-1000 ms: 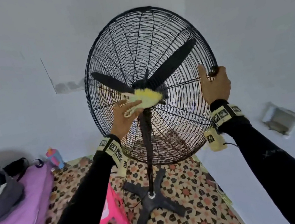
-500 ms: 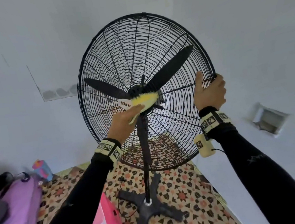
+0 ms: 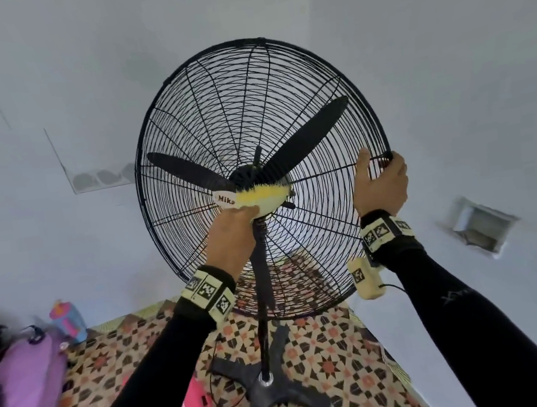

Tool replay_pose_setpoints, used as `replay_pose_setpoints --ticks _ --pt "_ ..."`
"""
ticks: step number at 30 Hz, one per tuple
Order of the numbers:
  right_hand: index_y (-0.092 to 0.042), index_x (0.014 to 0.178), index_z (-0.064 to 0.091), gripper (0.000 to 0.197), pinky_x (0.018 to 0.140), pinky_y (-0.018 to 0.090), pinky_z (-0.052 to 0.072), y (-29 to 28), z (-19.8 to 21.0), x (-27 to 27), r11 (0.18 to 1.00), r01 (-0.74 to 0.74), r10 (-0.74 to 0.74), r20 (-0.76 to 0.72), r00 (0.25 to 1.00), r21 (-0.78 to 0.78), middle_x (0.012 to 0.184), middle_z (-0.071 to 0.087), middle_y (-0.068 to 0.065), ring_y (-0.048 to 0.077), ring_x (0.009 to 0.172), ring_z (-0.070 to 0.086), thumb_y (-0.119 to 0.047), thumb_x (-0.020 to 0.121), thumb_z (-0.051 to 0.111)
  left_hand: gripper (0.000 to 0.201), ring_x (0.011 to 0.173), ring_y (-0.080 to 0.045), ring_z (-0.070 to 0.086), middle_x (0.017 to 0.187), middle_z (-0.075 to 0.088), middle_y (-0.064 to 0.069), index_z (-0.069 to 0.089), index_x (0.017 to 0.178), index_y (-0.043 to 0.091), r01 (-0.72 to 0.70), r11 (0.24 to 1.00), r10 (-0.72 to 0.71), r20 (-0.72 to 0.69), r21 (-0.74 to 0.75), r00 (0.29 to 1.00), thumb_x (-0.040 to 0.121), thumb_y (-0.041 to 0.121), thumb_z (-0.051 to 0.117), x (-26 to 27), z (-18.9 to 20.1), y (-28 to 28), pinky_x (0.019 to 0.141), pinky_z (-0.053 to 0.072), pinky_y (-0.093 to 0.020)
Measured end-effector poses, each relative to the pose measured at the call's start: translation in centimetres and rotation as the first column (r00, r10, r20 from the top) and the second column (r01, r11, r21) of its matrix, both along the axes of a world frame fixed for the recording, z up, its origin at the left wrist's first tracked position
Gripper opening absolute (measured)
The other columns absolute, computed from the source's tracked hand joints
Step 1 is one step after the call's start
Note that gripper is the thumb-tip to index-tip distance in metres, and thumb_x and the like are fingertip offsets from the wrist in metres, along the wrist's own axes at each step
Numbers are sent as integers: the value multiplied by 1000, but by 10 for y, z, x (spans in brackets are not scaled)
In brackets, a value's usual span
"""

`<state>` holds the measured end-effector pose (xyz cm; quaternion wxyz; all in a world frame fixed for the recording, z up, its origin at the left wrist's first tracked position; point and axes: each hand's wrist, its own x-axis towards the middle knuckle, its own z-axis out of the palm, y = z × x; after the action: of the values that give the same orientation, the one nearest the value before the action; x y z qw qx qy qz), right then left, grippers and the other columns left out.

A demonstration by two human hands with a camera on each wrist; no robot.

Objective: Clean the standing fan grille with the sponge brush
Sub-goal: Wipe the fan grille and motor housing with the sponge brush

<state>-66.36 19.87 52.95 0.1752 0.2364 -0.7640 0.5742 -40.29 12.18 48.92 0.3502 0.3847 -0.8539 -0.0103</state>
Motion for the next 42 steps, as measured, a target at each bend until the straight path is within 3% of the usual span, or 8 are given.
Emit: replay_pose_setpoints --ticks 5,12,18,24,29,33,38,42 --pt "-12 138 46 80 97 49 46 -1 0 0 1000 11 -11 1 1000 -5 134 57 9 33 118 55 -76 93 35 51 73 -28 67 111 73 -17 50 145 12 -25 1000 26 60 -16 998 98 -7 48 -3 10 -3 70 63 -42" --pt "-11 139 46 81 100 51 43 -1 -1 -3 1000 -3 3 -2 1000 -14 137 55 10 33 123 53 -76 93 35 58 127 -35 61 149 57 -10 51 150 22 53 998 -48 192 -19 980 98 -3 58 -11 -11 8 107 51 -46" --pt "-12 138 46 81 99 50 45 -4 -3 -3 1000 1 -1 -1 1000 -12 135 56 9 33 121 54 -77 92 34 63 120 -32 66 151 55 -11 44 154 17 15 999 -10 134 -35 991 97 -8 53 -6 20 -3 100 57 -45" --pt "-11 140 45 83 100 50 44 -1 -4 -7 1000 1 -1 9 1000 -20 135 56 10 34 122 54 -78 92 34 60 103 -27 68 131 67 -8 44 149 18 121 993 -108 382 -9 918 95 -2 61 -7 9 13 91 59 -39" --pt "-12 140 45 83 99 49 43 -2 -2 1 1000 2 -2 -2 1000 -15 135 55 9 33 121 53 -79 92 33 64 96 -30 73 144 62 -11 44 154 21 80 993 -62 197 -81 978 97 -6 52 -5 42 2 85 62 -39" --pt "-13 140 44 84 99 50 41 0 -2 0 1000 -1 2 8 1000 -14 135 55 9 33 120 53 -80 91 30 63 103 -28 69 130 68 -5 41 155 22 135 991 -131 347 11 929 99 -1 57 -8 11 27 97 58 -40" --pt "-12 140 44 81 99 50 43 2 -3 6 1000 8 -8 -7 1000 -8 135 55 10 33 121 53 -77 93 33 64 86 -27 71 138 66 -11 43 155 21 92 984 -60 208 -151 976 97 -6 51 -12 41 14 76 59 -34" --pt "-12 142 43 82 99 50 42 3 1 8 1000 -4 4 3 1000 -7 139 53 10 33 123 53 -76 93 33 61 93 -24 69 127 70 -5 44 153 22 153 985 -115 362 -80 925 97 -4 54 -22 25 29 88 59 -33"
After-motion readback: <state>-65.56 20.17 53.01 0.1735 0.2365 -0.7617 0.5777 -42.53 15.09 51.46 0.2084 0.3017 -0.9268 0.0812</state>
